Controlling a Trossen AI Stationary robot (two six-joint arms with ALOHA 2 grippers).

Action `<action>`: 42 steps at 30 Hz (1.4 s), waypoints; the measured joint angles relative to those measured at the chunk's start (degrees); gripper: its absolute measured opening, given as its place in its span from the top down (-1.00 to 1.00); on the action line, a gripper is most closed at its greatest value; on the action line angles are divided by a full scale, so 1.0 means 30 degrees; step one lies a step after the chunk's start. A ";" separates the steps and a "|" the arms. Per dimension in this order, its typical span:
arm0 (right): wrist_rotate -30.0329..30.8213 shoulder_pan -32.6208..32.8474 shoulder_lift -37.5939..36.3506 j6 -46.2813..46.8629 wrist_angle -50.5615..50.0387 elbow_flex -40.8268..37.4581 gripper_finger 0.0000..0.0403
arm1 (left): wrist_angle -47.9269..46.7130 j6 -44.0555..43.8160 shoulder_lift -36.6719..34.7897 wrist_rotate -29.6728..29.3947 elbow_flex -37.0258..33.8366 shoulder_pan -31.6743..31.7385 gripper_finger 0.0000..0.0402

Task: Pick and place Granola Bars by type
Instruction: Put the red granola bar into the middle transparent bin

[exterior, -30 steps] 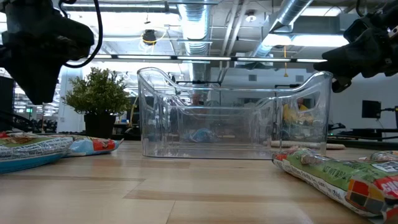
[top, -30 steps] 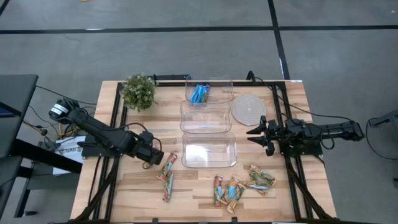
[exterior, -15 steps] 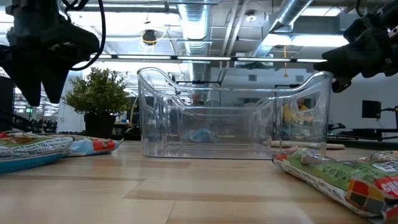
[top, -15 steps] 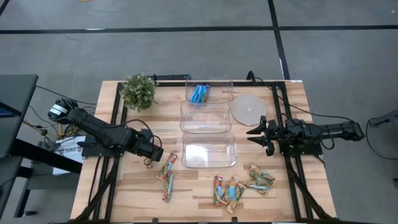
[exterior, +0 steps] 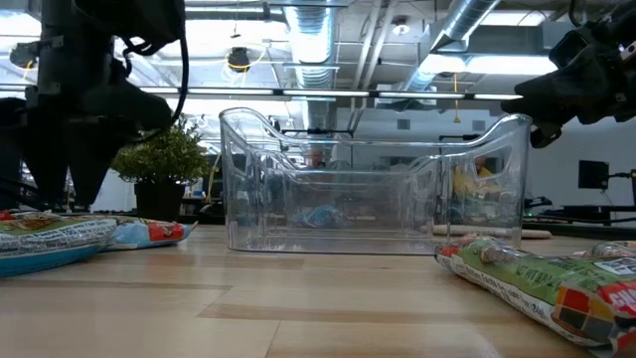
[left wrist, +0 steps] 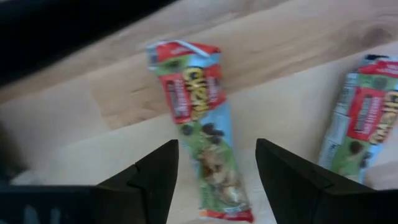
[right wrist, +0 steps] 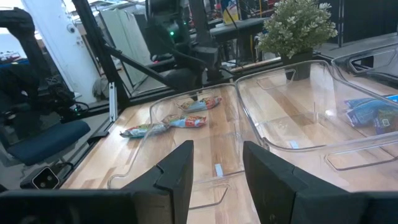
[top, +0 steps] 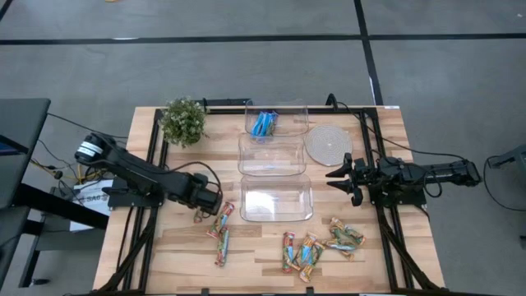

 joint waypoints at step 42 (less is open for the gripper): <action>0.0000 -0.0003 0.0000 -0.0004 0.0000 0.0000 0.33 | 0.4383 0.0911 0.0734 0.2638 -0.2987 0.1171 -0.02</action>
